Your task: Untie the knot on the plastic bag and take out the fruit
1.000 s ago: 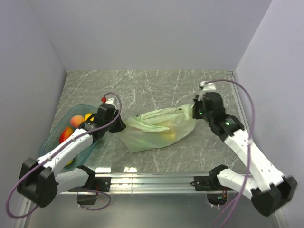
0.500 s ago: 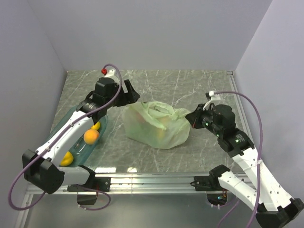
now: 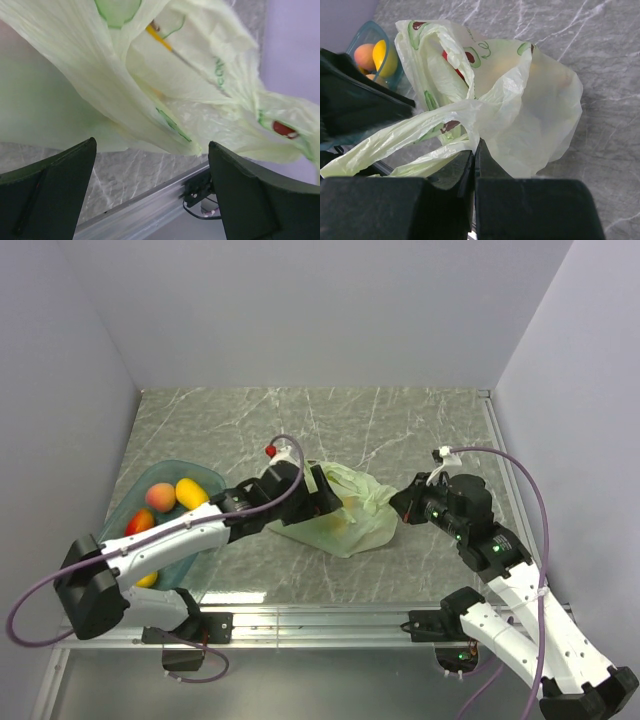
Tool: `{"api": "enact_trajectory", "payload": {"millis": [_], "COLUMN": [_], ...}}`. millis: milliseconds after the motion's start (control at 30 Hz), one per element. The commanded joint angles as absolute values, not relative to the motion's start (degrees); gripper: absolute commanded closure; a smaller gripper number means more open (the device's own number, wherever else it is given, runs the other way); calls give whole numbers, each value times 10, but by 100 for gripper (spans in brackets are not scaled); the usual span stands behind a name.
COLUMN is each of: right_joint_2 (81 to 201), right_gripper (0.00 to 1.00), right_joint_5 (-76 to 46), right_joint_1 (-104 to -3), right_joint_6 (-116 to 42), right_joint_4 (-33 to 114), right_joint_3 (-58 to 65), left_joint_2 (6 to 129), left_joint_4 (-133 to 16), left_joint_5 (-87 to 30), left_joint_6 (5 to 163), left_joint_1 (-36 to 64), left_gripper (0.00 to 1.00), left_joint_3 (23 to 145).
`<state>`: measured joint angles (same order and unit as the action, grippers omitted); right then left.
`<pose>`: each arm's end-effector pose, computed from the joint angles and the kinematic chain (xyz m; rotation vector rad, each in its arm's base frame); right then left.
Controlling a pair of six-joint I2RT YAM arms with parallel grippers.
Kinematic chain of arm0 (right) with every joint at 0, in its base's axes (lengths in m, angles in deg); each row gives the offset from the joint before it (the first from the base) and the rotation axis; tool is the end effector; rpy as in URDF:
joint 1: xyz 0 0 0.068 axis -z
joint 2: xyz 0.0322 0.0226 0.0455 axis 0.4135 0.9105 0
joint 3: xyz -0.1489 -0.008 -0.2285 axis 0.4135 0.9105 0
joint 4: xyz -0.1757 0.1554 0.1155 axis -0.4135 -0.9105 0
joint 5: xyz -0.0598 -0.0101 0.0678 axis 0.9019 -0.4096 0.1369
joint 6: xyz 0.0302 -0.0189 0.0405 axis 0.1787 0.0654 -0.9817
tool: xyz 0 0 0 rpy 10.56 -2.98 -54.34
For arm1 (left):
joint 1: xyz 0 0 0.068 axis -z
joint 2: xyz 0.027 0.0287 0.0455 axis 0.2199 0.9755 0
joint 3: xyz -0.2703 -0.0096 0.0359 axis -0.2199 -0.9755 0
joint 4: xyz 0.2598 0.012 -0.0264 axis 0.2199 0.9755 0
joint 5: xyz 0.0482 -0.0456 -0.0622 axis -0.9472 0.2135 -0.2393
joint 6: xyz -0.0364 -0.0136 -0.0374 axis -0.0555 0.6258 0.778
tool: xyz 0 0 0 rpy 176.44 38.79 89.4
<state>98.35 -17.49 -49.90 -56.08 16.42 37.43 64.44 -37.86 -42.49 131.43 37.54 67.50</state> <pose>0.1381 0.0725 0.3112 -0.1101 2.0142 0.7506 0.1824 -0.2135 0.2888 -0.2489 2.3405 -0.9281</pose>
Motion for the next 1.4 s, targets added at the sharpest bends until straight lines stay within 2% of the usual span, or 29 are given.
{"api": "enact_trajectory", "payload": {"millis": [0, 100, 233, 333, 367, 433, 467, 500, 633, 733, 833, 1067, 1167, 1200, 1267, 1300, 1367], "right_joint_2": [979, 979, 980, 983, 983, 984, 983, 983, 987, 994, 994, 984, 996, 998, 1006, 1012, 1041], "right_gripper": [100, 100, 100, 100, 100, 100, 100, 100, 100, 100, 100, 100, 80, 62, 43, 30, 22], "right_joint_5": [-182, -189, -191, -189, -186, -166, -158, -145, -23, 9, 36, 80, -28, -73, -92, -109, -157], "right_joint_1": [-500, -500, -500, -500, -500, -500, -500, -499, -495, -489, -489, -488, -490, -495, -497, -497, -503], "right_joint_6": [-561, -561, -557, -550, -545, -539, -534, -532, -544, -558, -573, -545, -464, -447, -420, -408, -383], "right_joint_4": [191, 192, 191, 188, 187, 178, 175, 165, 123, 100, 82, 45, 43, 38, 24, 9, -12], "right_joint_3": [376, 375, 375, 372, 370, 364, 362, 359, 351, 357, 367, 355, 313, 286, 229, 206, 157], "left_joint_2": [659, 665, 686, 710, 716, 724, 723, 720, 674, 649, 631, 601, 600, 601, 602, 603, 608], "left_joint_4": [-415, -457, -492, -492, -480, -467, -456, -424, -298, -195, -104, -37, -55, -71, -92, -103, -109], "left_joint_5": [-476, -482, -496, -505, -509, -515, -529, -538, -562, -545, -583, -685, -644, -603, -564, -537, -520], "left_joint_6": [1368, 1390, 1398, 1392, 1390, 1378, 1372, 1352, 1260, 1163, 1099, 1069, 1045, 1032, 1018, 1010, 1000], "left_joint_1": [398, 398, 399, 398, 399, 398, 397, 394, 343, 261, 221, 193, 193, 194, 194, 194, 194], "left_gripper": [1, 2, 9, 27, 41, 64, 90, 99, 99, 99, 99, 99, 99, 99, 99, 99, 99], "left_joint_3": [674, 650, 651, 664, 668, 679, 682, 690, 704, 709, 723, 755, 785, 803, 824, 830, 842]}}
